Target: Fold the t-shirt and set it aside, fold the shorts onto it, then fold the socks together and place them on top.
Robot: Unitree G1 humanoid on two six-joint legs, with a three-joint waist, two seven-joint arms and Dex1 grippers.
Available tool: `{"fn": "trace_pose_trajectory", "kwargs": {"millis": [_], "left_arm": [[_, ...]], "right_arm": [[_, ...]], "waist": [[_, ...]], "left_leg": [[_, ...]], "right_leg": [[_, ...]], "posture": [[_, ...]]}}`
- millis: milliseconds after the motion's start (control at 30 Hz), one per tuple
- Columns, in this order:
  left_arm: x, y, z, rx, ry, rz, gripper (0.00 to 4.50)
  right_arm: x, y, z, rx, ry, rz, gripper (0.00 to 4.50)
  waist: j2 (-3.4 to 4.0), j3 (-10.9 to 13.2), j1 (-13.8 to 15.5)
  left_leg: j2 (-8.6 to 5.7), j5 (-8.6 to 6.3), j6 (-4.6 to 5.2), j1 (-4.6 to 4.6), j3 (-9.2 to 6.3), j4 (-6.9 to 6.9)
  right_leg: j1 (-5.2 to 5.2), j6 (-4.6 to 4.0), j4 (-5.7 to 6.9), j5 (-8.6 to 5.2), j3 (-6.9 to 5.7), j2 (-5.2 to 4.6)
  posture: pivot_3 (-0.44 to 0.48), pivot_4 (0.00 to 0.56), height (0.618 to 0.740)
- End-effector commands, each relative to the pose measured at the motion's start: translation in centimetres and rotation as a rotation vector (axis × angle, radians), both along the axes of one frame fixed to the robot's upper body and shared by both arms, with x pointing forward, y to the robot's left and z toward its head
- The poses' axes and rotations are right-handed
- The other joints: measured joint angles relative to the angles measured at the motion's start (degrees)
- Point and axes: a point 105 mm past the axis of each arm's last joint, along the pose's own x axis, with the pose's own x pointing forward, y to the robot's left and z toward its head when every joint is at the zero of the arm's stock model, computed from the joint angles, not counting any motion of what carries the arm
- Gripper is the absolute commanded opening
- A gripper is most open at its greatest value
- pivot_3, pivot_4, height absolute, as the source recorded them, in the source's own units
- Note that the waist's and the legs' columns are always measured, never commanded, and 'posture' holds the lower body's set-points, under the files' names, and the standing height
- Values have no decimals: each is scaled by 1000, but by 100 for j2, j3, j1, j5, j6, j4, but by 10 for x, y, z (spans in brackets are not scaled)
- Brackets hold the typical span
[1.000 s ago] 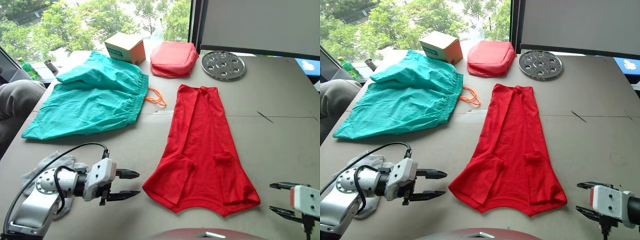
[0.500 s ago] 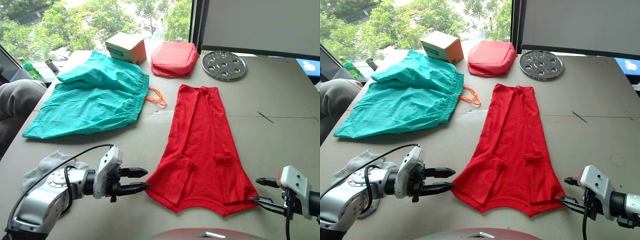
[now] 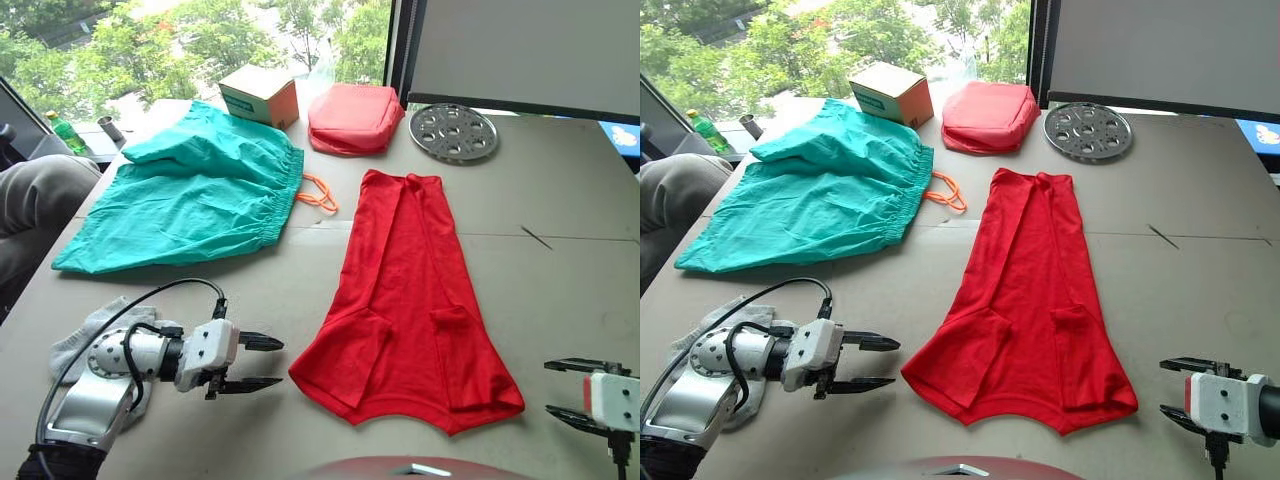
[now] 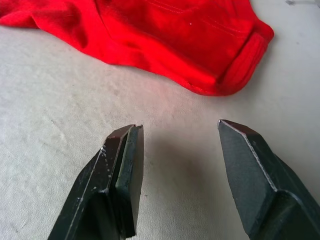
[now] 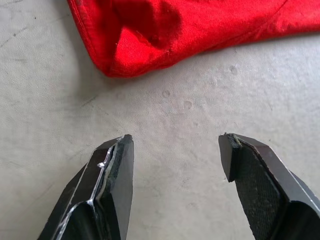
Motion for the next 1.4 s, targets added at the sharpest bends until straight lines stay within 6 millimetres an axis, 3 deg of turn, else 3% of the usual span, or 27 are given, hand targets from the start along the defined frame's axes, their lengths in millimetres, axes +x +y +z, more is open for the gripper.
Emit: {"fn": "trace_pose_trajectory", "kwargs": {"millis": [33, 200, 467, 933, 1400], "left_arm": [[1, -6, -1, 14, -112, -86, 2580], [8, -20, 2, -20, -237, -167, 2580], [19, -40, 9, -76, -367, -213, 2580], [21, -44, 8, -91, -431, -261, 2580], [24, -54, 26, -125, -561, -341, 2580]], "right_arm": [[2, 9, -1, 0, -71, 65, 2903], [-3, 18, -6, 6, -96, 125, 2903], [11, 25, 0, -1, -234, 206, 2903], [-2, 51, -7, 14, -275, 425, 2903], [9, 55, -4, 1, -312, 490, 2903]], "waist": [[2, -2, 3], [-4, -15, 6], [-16, -24, -4], [-18, -33, -1], [-22, -44, -2]], "left_leg": [[0, 0, 0, 2, 0, 2], [0, 1, 1, 8, 0, 9], [2, 2, 3, 18, 0, 16], [4, 3, 6, 22, -2, 34], [2, 17, 31, 38, 5, 40]], "right_leg": [[2, 0, 3, 0, -1, 0], [14, 0, 4, 0, -4, 0], [24, 1, 12, 2, -6, 13], [31, 1, 26, 2, -3, 22], [34, 0, 55, 2, 12, 25]], "posture": [[0, 150, 739], [0, 150, 739], [0, 150, 739], [0, 150, 739], [0, 150, 739]]}}
